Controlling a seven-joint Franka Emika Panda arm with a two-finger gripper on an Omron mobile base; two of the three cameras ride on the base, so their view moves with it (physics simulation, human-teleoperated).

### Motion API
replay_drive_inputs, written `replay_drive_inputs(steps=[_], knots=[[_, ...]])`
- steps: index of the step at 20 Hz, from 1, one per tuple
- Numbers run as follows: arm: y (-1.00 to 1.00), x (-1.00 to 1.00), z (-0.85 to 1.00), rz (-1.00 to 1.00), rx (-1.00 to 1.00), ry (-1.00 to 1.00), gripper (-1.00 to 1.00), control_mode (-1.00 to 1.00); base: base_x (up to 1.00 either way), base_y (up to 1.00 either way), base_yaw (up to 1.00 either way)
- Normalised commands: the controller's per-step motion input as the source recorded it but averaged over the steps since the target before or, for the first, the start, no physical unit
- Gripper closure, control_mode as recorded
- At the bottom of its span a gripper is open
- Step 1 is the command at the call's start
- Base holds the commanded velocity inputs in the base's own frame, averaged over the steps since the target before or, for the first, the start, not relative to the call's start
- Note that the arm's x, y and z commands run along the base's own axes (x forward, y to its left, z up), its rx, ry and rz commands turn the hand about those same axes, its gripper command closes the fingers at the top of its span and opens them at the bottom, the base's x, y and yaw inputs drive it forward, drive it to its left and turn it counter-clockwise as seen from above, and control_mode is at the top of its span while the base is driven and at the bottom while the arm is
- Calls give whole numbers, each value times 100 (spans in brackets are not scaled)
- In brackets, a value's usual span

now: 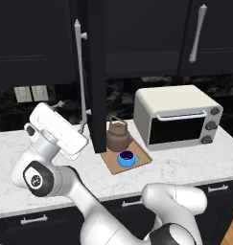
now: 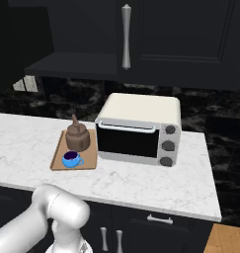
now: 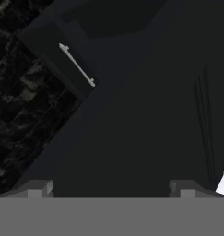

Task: Pick the kettle from the counter and place it on the tray. Then pick the mug from the cabinet and place it on the tray. Then close the cabinet doors.

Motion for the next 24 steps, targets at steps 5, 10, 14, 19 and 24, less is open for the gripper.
replay_drive_inputs(steps=[5,10,14,19,24], knots=[[-69,-17,43,0,15,-8,-100,-100,0,0,0],[-81,-4,49,1,19,-4,-100,-100,0,0,0],[-86,0,51,3,20,0,-100,-100,0,0,0],[-88,11,47,7,20,0,-100,-100,0,0,0],[-85,33,30,14,20,1,-100,-100,0,0,0]])
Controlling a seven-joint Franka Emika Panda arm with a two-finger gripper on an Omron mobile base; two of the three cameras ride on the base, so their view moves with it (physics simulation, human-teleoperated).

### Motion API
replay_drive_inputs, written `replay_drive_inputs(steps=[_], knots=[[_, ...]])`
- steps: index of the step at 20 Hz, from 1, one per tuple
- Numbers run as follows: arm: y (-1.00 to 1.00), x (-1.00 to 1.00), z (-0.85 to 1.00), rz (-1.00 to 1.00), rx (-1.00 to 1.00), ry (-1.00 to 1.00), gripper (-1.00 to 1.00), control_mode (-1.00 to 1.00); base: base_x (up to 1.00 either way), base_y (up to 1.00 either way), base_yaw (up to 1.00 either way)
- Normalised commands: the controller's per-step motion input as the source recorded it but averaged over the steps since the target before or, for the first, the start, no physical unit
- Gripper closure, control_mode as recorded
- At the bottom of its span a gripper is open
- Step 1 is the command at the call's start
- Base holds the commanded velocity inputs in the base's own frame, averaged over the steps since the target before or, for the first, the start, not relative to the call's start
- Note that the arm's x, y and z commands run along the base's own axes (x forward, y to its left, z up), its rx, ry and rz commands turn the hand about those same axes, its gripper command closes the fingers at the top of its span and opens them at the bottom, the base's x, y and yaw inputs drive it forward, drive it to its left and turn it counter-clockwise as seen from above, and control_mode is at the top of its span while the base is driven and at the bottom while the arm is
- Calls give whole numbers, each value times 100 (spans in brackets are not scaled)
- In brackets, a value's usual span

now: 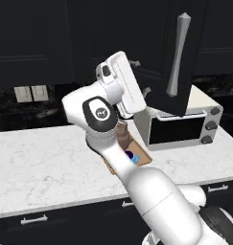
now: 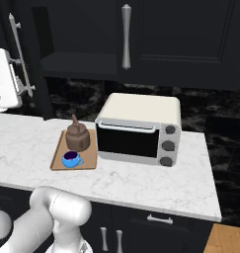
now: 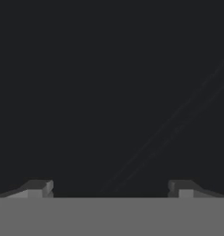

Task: Pick the kettle from the counter and place it on the tray. Then pick the mug from the cabinet and place it on the tray. Then close the cabinet doors.

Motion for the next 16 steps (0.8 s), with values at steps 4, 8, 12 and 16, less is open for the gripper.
replay_drive_inputs(steps=[4,8,12,16], knots=[[-78,53,6,22,19,3,-100,-100,0,0,0],[-69,69,0,28,18,2,-100,-100,0,0,0],[-61,83,0,29,21,2,-100,-100,0,0,0],[-60,86,-8,31,17,0,-100,-100,0,0,0]])
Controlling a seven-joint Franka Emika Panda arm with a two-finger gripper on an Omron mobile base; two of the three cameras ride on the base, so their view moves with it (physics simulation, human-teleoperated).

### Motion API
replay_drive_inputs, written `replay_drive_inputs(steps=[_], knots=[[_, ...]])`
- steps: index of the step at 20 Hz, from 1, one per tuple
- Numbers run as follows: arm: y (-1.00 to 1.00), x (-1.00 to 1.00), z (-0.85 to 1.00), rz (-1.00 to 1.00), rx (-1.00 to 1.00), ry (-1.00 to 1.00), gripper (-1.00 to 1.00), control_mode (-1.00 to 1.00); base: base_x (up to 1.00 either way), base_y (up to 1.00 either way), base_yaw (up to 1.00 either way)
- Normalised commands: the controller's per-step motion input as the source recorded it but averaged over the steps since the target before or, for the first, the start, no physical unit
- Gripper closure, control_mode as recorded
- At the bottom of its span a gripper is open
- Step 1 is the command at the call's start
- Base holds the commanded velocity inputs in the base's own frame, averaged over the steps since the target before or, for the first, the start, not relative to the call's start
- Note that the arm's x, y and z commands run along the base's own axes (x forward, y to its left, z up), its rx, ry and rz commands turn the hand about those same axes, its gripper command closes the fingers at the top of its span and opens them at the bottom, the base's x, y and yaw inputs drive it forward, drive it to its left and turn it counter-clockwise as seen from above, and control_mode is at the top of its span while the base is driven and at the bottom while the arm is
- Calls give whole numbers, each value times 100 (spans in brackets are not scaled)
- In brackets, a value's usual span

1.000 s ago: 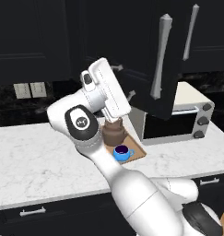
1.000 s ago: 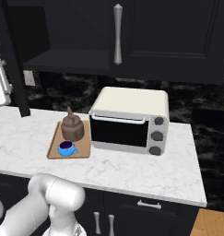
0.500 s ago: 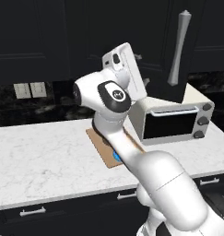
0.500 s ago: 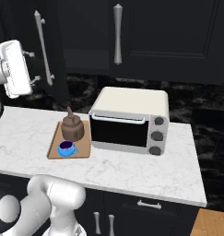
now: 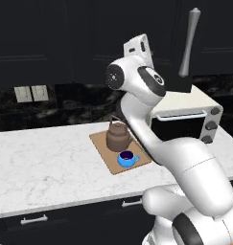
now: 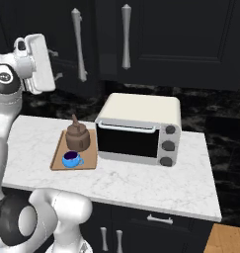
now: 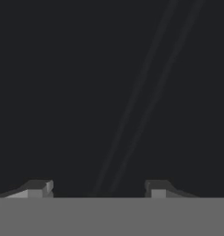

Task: Pick the kettle from the counter and place it on the tray. Then pick the mug from the cabinet and place it on the tray. Then close the cabinet doors.

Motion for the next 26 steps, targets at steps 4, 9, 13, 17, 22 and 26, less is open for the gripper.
replay_drive_inputs(steps=[4,9,13,17,22,26], knots=[[-60,84,-16,31,14,0,-100,-100,0,0,0],[-56,82,-14,30,15,0,-100,-100,0,0,0],[-53,86,-11,31,18,0,-100,-100,0,0,0],[-40,85,-16,31,17,0,-100,-100,0,0,0],[-33,72,-26,30,14,0,-100,-100,0,0,0],[-18,39,-41,26,5,3,-100,-100,0,0,0]])
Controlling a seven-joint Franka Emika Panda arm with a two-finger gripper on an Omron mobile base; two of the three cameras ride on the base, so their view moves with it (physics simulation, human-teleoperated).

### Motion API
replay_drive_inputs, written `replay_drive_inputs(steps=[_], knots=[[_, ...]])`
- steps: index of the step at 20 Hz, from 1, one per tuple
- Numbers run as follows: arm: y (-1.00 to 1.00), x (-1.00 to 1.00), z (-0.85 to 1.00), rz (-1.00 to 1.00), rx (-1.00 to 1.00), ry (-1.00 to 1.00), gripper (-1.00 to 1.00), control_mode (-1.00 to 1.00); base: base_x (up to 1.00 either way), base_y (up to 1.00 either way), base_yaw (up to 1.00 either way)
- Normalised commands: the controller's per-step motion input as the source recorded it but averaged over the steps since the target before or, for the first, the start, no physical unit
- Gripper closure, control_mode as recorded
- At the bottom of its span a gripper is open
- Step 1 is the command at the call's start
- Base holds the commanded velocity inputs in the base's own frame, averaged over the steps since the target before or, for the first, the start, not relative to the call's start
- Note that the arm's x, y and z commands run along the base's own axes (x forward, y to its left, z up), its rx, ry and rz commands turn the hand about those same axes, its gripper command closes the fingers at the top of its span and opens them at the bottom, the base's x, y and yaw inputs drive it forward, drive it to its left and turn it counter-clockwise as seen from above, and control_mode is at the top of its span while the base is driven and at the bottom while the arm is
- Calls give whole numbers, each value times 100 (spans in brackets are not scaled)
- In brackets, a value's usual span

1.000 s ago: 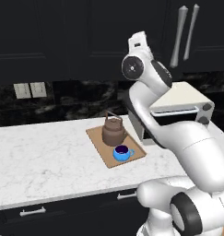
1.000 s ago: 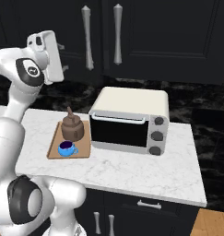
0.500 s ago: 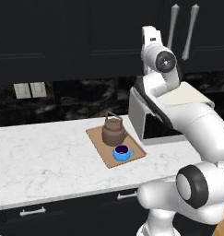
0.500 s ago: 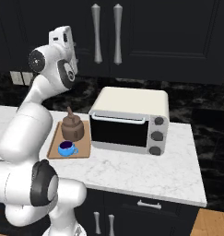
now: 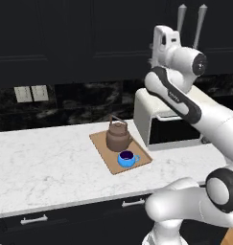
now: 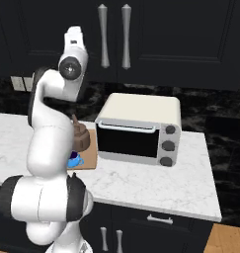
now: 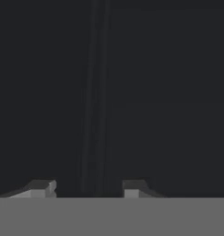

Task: Pick the kettle from the counter and place it on the tray. Then pick the mug from the cabinet and place it on the tray. Then close the cabinet doors.

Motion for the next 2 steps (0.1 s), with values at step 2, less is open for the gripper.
replay_drive_inputs(steps=[2], knots=[[-8,38,-42,23,1,6,-100,-100,0,0,0]])
